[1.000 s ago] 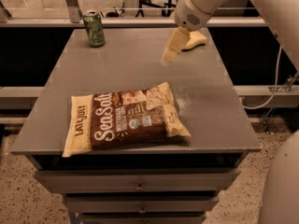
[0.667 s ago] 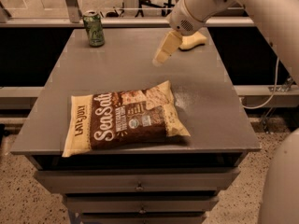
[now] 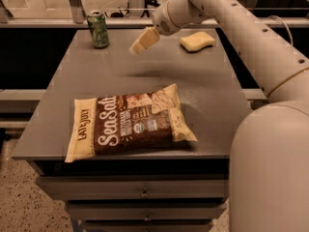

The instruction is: Move green can near sponge

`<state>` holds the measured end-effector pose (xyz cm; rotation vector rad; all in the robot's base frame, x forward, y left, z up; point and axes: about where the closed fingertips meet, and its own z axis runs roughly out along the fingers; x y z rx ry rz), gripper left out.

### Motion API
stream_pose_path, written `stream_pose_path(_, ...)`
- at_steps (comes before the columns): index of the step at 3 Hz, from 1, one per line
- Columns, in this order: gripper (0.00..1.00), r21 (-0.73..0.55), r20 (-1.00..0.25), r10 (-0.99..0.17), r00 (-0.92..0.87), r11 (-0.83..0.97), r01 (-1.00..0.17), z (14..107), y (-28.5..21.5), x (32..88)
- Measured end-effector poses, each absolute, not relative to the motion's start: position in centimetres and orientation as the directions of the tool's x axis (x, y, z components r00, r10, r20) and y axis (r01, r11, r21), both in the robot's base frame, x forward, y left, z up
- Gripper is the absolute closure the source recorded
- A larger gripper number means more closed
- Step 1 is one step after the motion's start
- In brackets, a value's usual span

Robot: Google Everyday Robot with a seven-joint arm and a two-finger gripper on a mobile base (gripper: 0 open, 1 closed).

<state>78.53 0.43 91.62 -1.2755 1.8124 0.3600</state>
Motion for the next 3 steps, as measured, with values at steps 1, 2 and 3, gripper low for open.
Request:
stream_pose_path(1,0.00,-0.208,-0.826,-0.551,-0.116,0.490,-0.847,92.0,3.6,81.9)
stream_pose_path(2,0.00,-0.141,-0.865,-0.481,-0.139,0.500,-0.854,91.7,9.1,84.2)
stream_pose_path(3,0.00,-0.085,-0.881,-0.444,-0.163,0.487,-0.869,90.5,12.6,84.9)
